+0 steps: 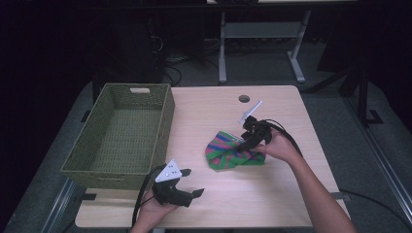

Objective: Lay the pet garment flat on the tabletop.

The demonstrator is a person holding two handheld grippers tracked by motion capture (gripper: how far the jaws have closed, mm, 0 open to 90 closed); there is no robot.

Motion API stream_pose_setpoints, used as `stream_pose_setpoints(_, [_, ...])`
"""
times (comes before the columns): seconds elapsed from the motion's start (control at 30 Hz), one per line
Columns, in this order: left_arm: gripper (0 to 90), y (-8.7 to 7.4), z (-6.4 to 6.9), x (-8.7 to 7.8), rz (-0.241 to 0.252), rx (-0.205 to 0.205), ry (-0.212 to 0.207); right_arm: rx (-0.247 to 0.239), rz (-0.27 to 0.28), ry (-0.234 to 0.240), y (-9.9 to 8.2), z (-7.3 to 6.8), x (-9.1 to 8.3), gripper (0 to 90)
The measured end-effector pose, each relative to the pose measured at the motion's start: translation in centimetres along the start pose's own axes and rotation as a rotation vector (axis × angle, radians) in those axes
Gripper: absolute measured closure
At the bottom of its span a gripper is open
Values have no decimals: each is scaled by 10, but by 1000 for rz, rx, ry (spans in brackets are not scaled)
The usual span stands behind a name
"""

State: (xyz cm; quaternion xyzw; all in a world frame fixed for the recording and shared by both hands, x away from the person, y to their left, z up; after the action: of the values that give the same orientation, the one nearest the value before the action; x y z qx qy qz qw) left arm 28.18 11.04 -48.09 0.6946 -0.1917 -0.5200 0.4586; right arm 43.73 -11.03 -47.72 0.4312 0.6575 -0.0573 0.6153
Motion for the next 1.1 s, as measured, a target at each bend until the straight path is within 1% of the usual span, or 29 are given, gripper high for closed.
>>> stream_pose_setpoints(0.13, [171,0,0,0,-1,2,-2,-16,-9,-7,0,0,4,314])
stream_pose_setpoints(0.3, [172,0,0,0,-1,1,-3,-12,-21,-10,-1,2,9,329])
stream_pose_setpoints(0.43, [171,0,1,0,-1,0,-6,-9,-52,-26,-3,2,17,338])
stream_pose_setpoints(0.53, [172,0,1,0,-2,3,-6,-17,-75,-50,-6,3,22,350])
stream_pose_setpoints(0.63, [171,0,1,0,-2,0,-6,-18,-93,-64,-7,4,27,368])
stream_pose_setpoints(0.67, [171,0,1,0,-2,0,-6,-25,-93,-79,-8,4,29,389])
stream_pose_setpoints(0.7, [171,0,1,0,-1,0,-6,-25,-93,-79,-8,4,29,389])
stream_pose_setpoints(0.83, [172,0,2,1,-3,2,-8,-39,-88,-118,-8,5,29,445])
stream_pose_setpoints(0.87, [172,0,2,1,-5,5,-9,-57,-83,-136,-8,5,30,468])
stream_pose_setpoints(0.9, [172,0,3,1,-4,7,-10,-57,-83,-136,-8,5,30,468])
stream_pose_setpoints(0.93, [172,1,3,1,-2,7,-10,-58,-83,-150,-8,4,30,492])
stream_pose_setpoints(0.97, [172,1,3,1,-2,7,-10,-58,-83,-150,-8,4,30,492])
stream_pose_setpoints(1.07, [172,0,3,2,-4,6,-10,-54,-79,-159,-8,4,30,546])
stream_pose_setpoints(1.1, [172,0,3,2,-4,6,-10,-54,-79,-159,-8,4,30,546])
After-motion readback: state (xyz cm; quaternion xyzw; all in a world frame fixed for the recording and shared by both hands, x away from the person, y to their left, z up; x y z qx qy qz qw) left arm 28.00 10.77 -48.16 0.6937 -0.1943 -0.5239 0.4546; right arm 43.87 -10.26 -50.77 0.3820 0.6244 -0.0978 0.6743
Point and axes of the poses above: each handheld gripper's, and its own axes: x roughly forward along the jaws, y roughly out of its top, z roughly to its right, the point moved 7 cm from there along x, roughly forward along the jaws, and after that the axes turned 11 degrees about x, right-handed, at the moved point
